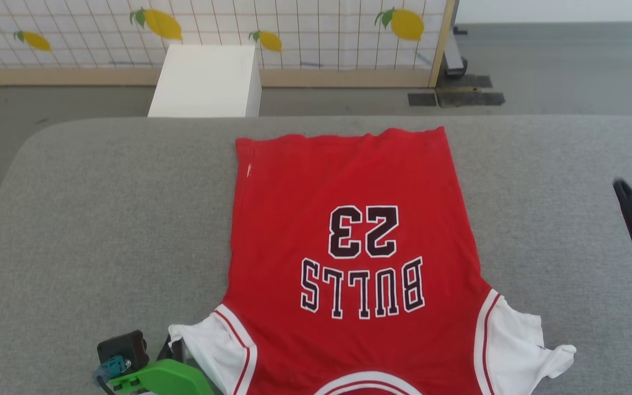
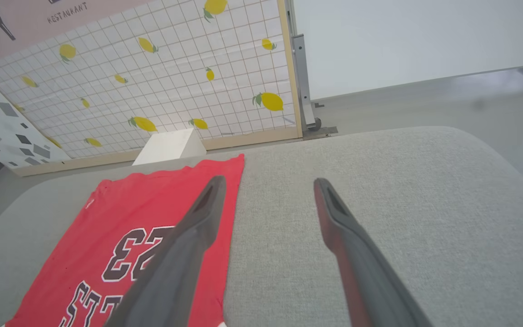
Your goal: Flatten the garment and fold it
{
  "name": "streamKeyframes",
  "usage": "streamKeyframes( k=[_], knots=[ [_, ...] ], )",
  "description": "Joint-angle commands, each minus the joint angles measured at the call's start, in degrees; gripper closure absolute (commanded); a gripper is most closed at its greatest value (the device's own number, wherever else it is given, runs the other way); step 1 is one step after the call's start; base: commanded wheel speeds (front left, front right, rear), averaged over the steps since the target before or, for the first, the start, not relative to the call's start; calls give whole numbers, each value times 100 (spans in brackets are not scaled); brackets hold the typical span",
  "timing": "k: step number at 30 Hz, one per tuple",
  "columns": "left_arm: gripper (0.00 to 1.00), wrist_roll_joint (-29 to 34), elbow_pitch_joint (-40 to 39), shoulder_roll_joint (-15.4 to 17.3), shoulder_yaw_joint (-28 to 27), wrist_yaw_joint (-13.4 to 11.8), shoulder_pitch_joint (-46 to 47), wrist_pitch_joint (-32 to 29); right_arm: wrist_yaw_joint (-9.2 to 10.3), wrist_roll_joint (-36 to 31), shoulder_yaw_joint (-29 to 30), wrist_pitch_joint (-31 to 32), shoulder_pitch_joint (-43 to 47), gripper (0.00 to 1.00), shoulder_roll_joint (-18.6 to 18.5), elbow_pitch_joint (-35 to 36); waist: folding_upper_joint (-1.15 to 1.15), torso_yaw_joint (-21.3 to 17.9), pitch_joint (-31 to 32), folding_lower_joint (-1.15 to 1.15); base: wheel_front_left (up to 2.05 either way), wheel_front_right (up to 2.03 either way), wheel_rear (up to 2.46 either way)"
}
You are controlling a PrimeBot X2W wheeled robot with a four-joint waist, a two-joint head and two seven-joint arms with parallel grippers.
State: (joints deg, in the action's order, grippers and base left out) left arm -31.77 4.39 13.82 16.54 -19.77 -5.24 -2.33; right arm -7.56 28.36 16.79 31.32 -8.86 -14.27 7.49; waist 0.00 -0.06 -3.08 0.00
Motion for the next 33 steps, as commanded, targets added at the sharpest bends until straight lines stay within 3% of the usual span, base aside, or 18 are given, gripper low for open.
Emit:
streamKeyframes(
  k=[1, 8, 14, 23, 33],
  knots=[
    [100, 12, -95, -34, 8, -52, 90, 57, 8, -101, -119, -151, -294, 0, 32, -168, 0, 77, -199, 0, 0, 0, 0],
    [100, 181, -501, -221, 203, -158, 287, 165, 8, -657, -791, -537, -1690, 0, -265, -1193, 0, 464, -1103, 0, 0, 0, 0],
    [100, 350, -745, -494, 427, -223, 515, 385, 8, -937, -1223, -580, -2952, 0, -825, -2065, 0, 991, -1979, 0, 0, 0, 0],
    [100, 538, -1222, -742, 693, -329, 546, 724, 8, -1158, -2363, 409, -4321, 0, -1578, -3020, 0, 1635, -2869, 0, 0, 0, 0],
    [100, 586, -1385, -860, 943, -345, 588, 842, 8, -1354, -3083, 1674, -4924, 0, -1990, -3589, 0, 1898, -3274, 0, 0, 0, 0]
  ],
)
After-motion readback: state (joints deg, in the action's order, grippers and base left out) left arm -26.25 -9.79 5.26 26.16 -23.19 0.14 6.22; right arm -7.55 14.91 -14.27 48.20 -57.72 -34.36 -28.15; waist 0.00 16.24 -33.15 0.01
